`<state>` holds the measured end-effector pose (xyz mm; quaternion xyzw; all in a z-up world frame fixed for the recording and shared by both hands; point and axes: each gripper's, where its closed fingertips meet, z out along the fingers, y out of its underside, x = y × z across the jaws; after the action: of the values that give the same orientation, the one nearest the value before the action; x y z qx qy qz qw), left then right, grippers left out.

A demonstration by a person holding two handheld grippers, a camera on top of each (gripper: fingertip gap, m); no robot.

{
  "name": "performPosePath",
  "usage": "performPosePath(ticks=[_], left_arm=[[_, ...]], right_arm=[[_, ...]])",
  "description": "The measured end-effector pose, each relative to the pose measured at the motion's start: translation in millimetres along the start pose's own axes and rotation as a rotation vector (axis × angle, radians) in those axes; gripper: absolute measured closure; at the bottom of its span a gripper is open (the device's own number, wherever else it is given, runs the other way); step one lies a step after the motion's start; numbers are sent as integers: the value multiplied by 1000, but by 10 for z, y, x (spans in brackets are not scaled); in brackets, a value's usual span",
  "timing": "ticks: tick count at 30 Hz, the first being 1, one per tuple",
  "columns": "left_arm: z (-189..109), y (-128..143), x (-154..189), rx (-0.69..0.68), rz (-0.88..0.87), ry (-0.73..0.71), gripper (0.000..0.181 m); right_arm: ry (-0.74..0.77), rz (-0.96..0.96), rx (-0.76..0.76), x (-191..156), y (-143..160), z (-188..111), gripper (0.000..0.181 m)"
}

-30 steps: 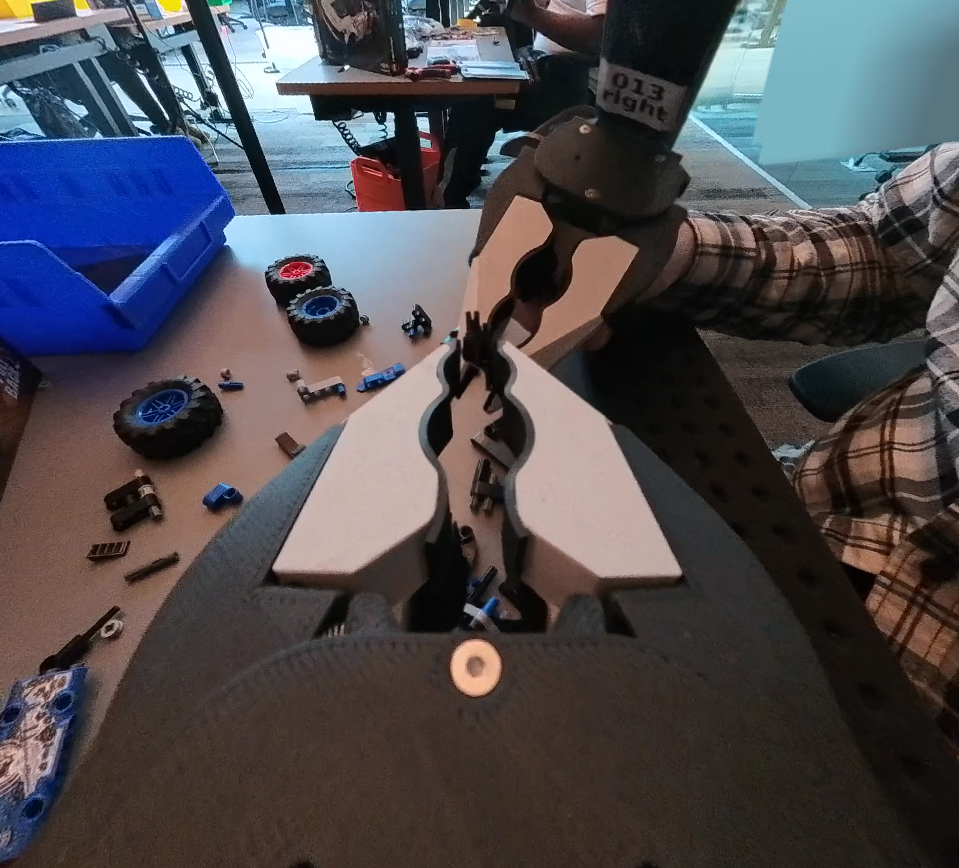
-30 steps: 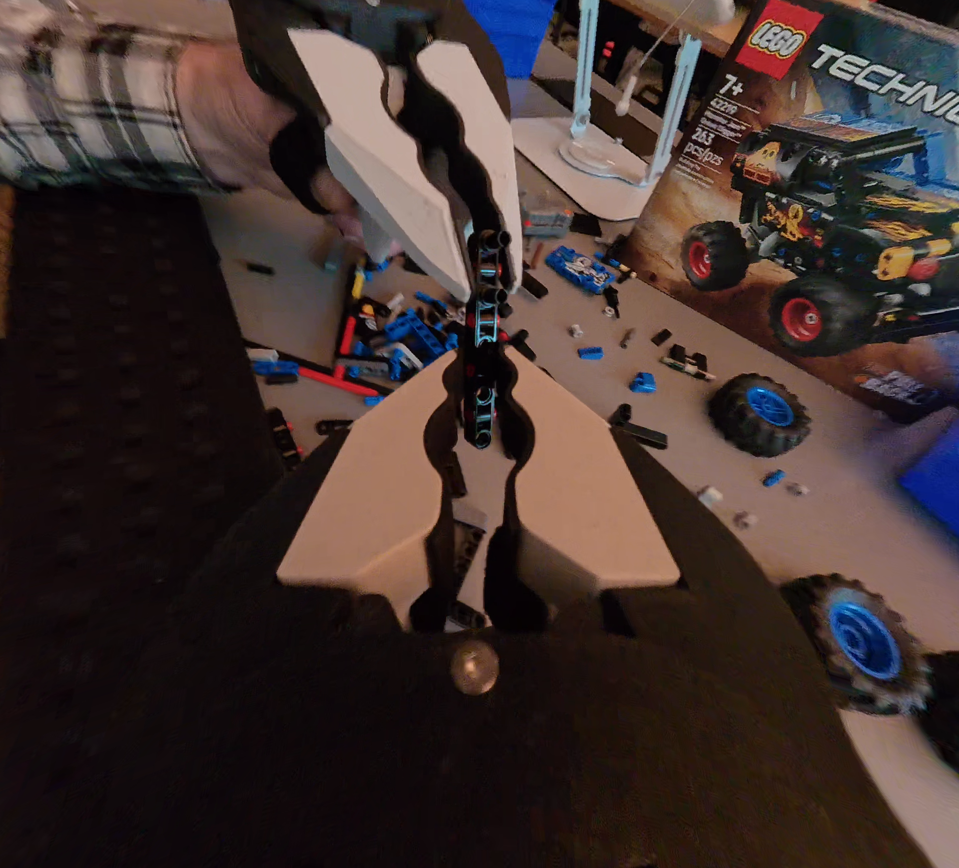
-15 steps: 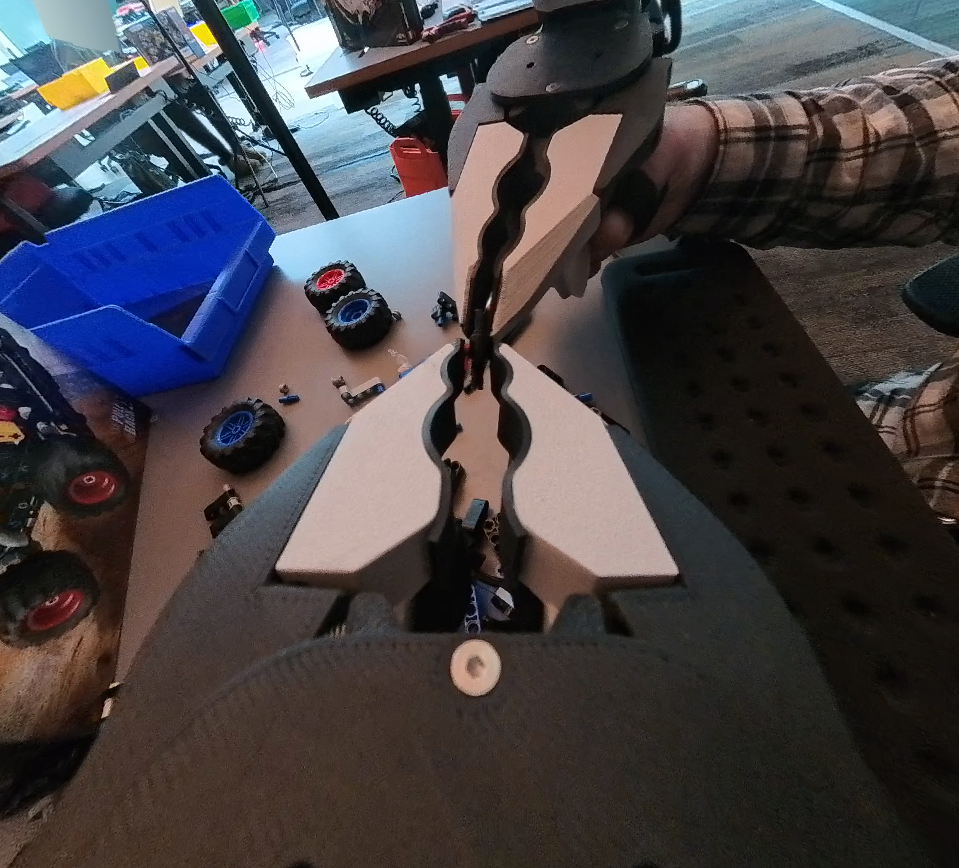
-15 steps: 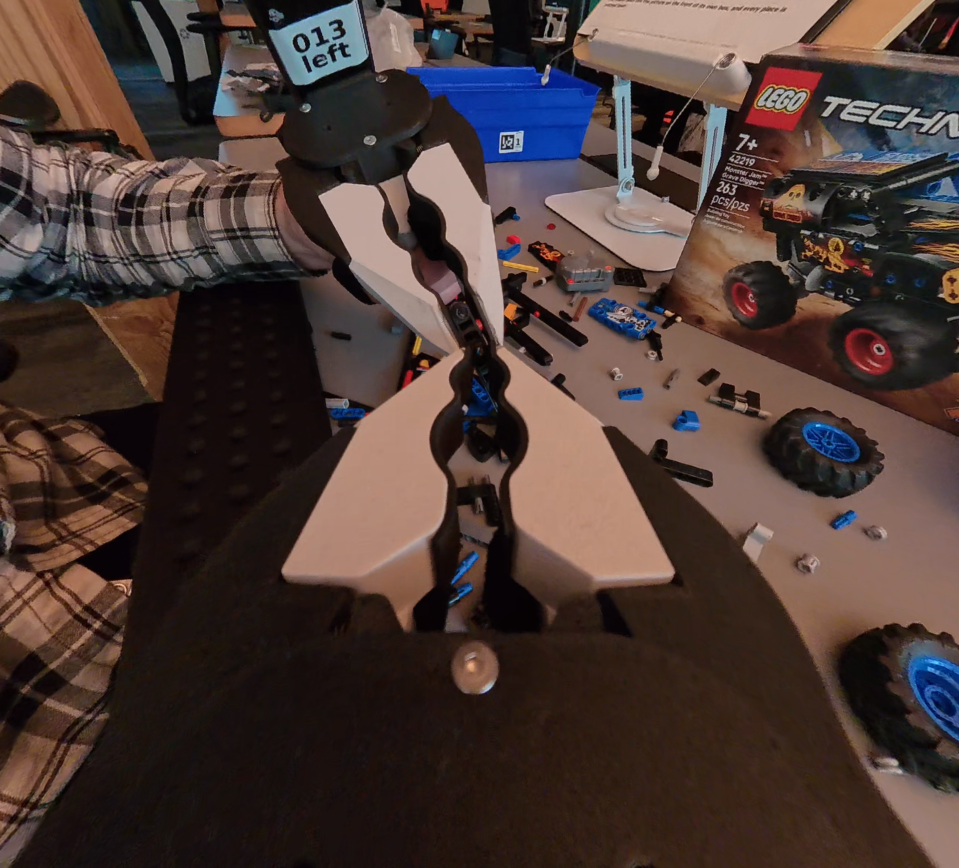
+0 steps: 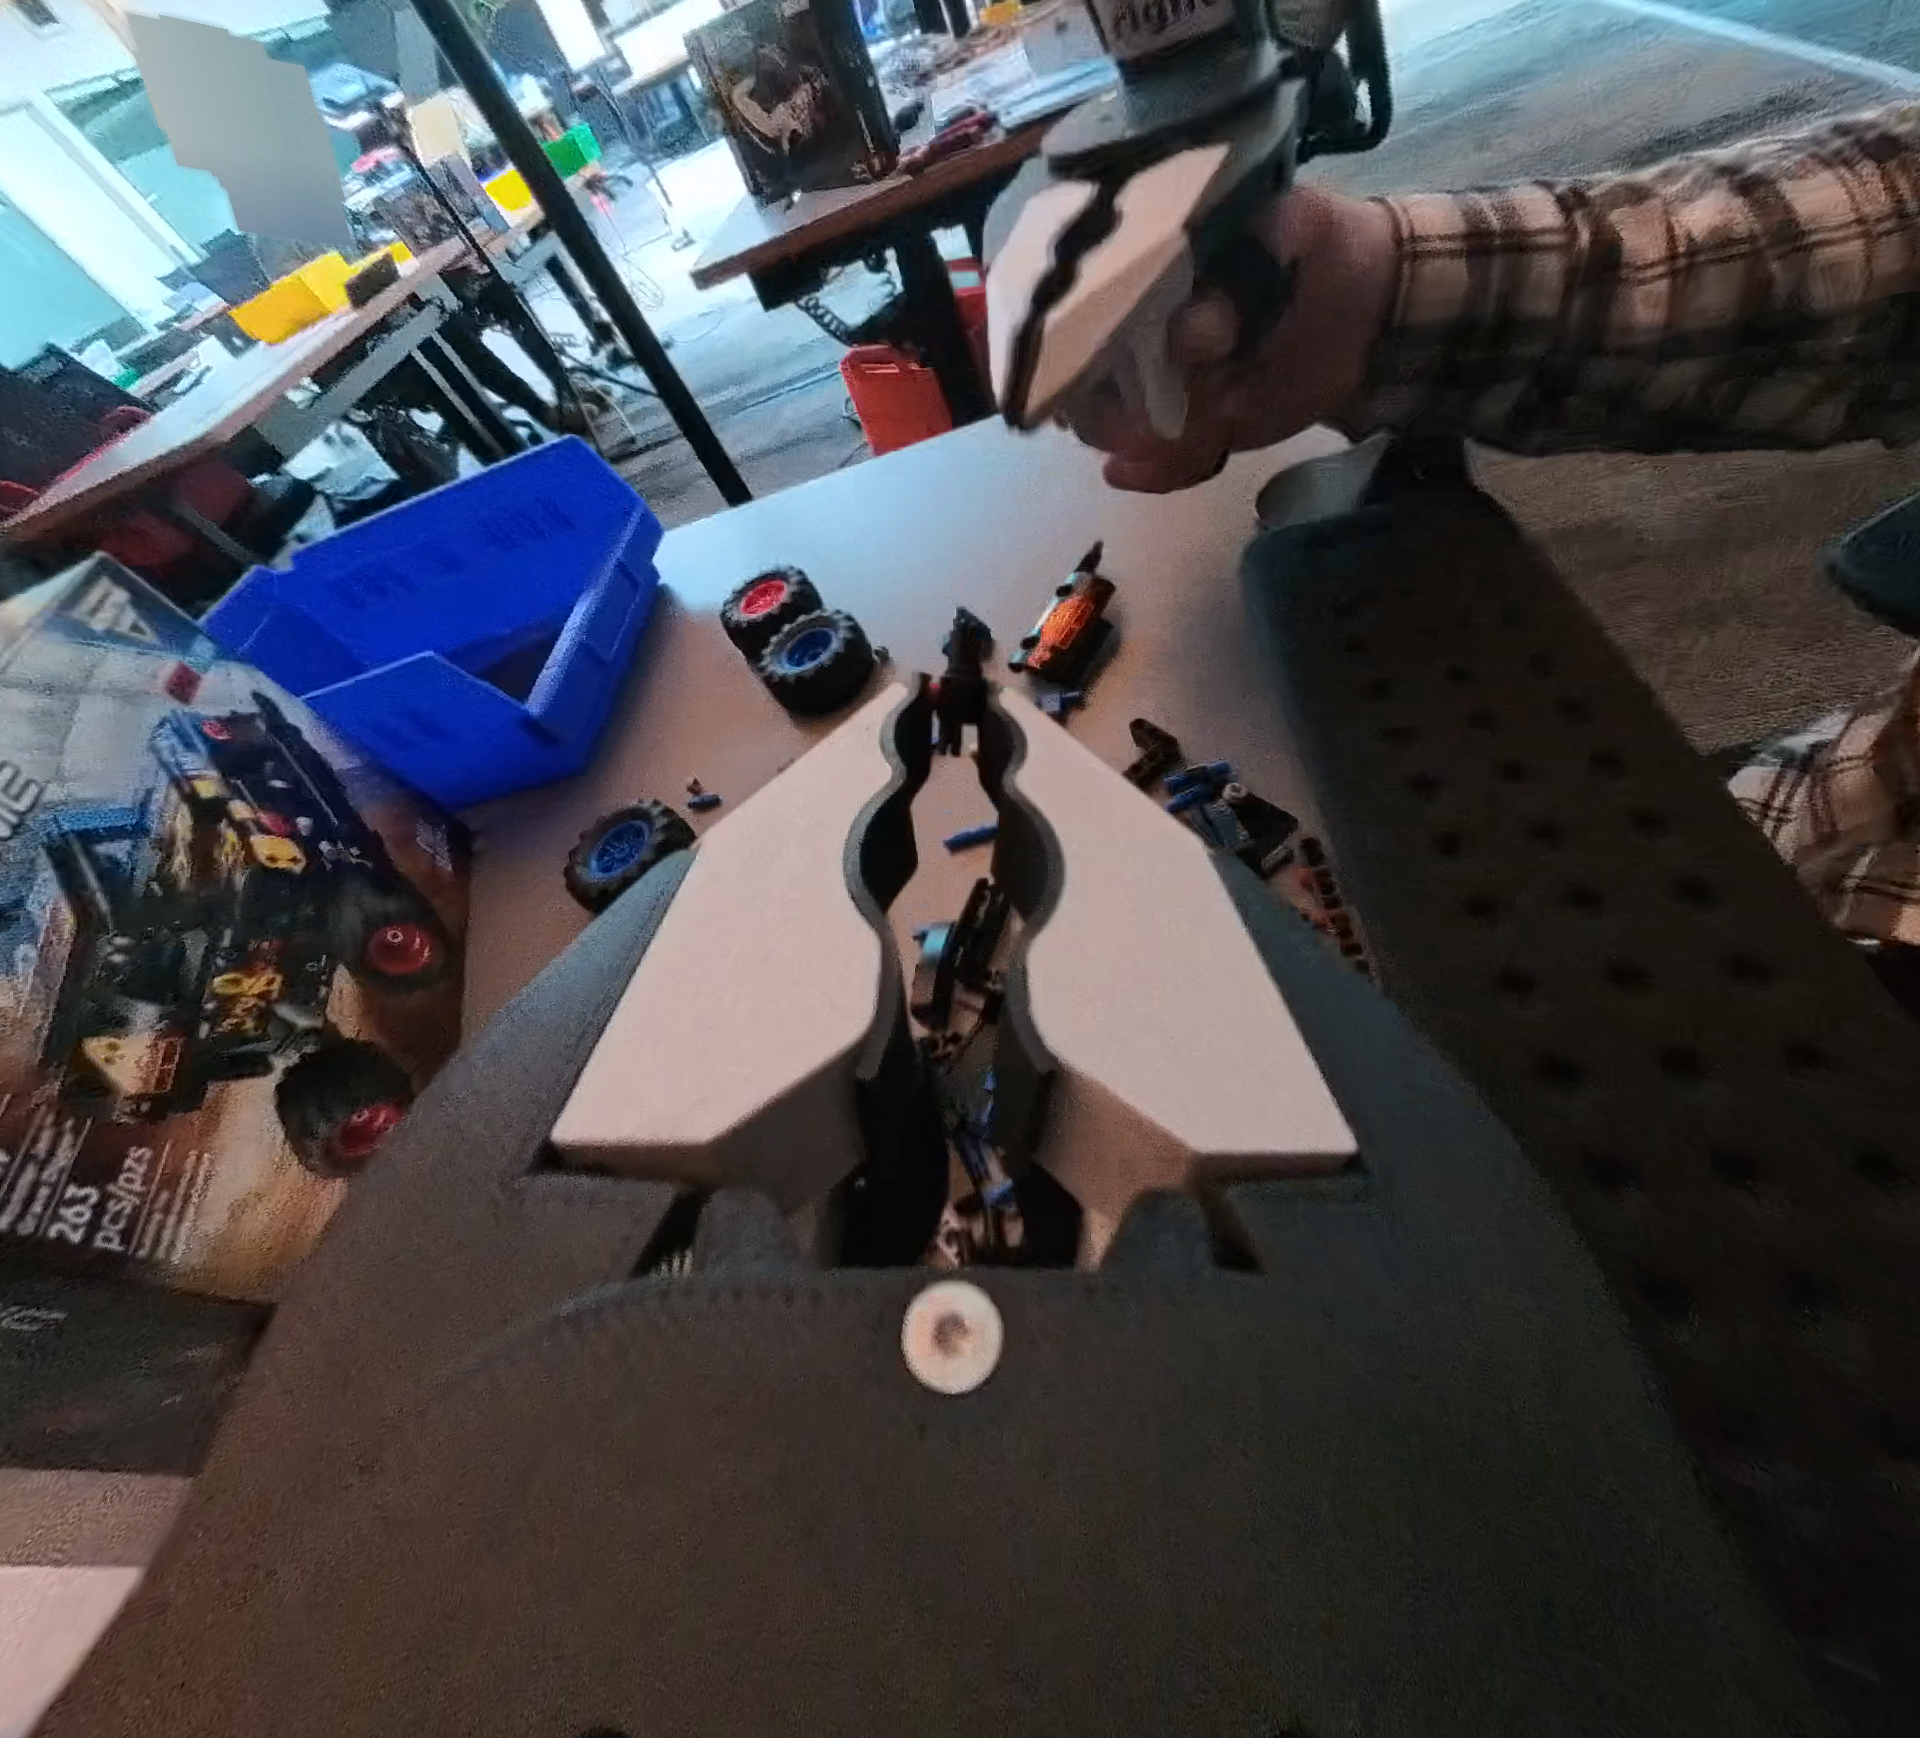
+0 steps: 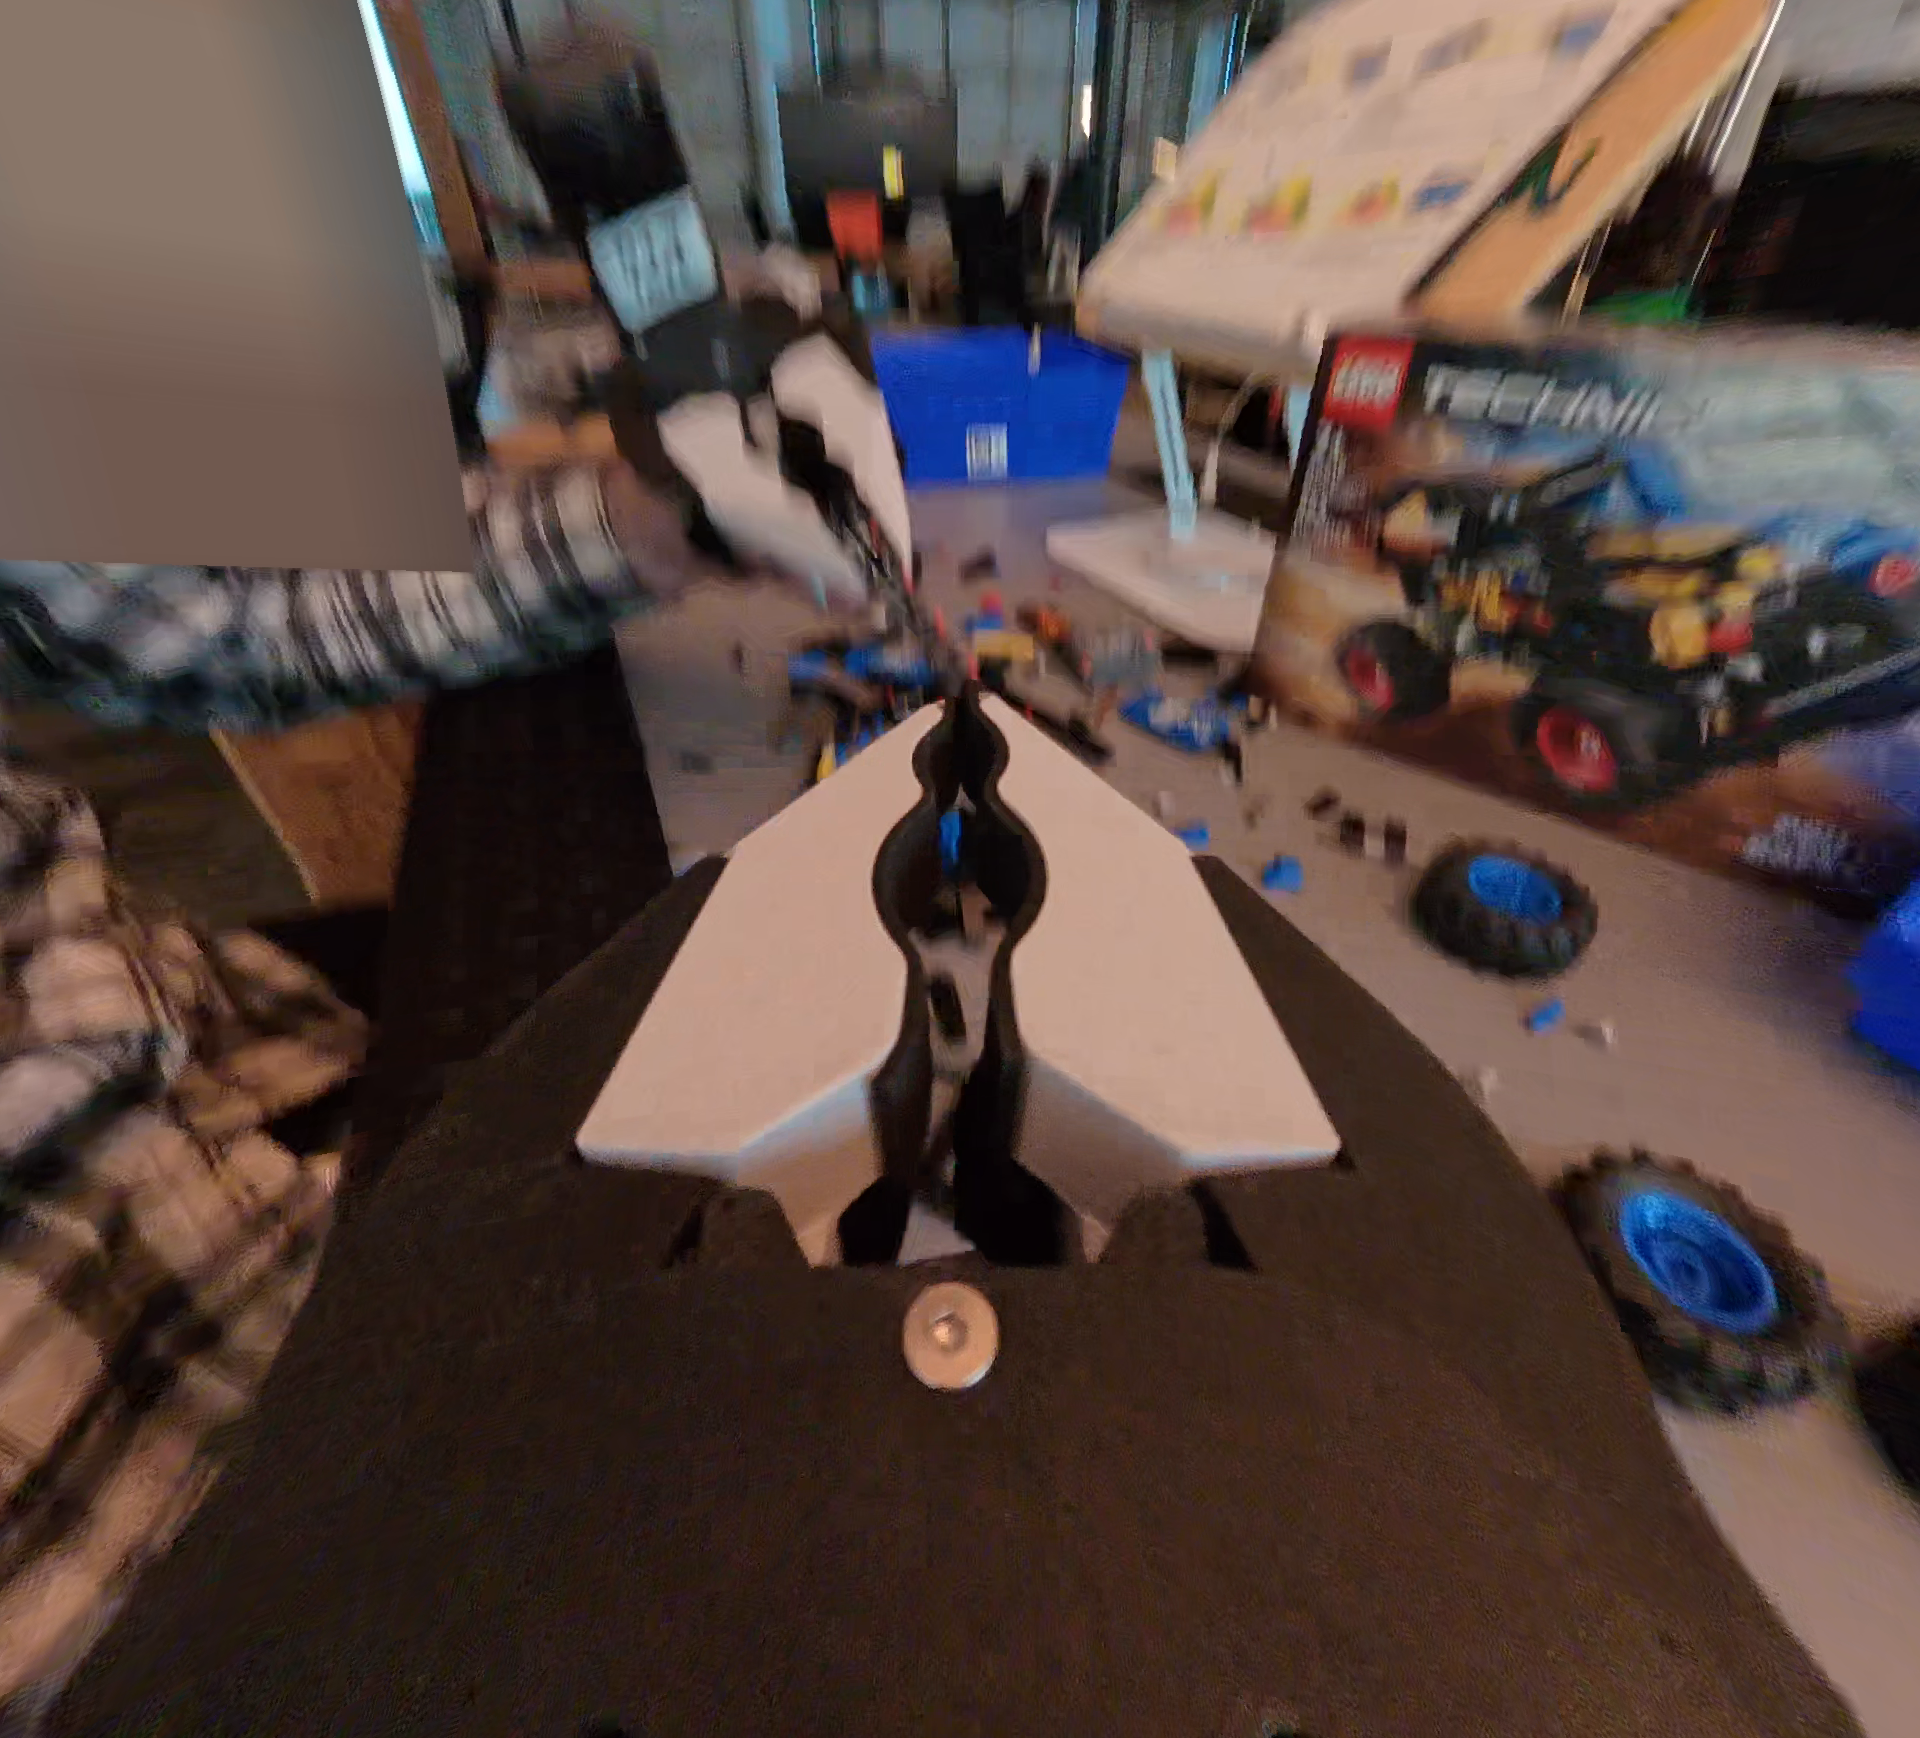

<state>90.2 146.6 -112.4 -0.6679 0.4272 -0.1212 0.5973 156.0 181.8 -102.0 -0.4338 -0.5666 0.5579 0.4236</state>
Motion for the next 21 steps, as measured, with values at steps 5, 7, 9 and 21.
performPosePath(ticks=[5,7,9,21], left_arm=[[256,252,133,-121,46,23,174],[302,258,152,-147,128,-10,174],[339,225,171,-154,192,-32,174],[329,156,175,-214,452,-145,174]], right_arm=[[-35,-13,-130,-134,325,296,174],[-21,-16,-143,-159,346,426,173],[-18,-10,-163,-171,402,522,171],[-33,78,-132,-187,354,548,178]])
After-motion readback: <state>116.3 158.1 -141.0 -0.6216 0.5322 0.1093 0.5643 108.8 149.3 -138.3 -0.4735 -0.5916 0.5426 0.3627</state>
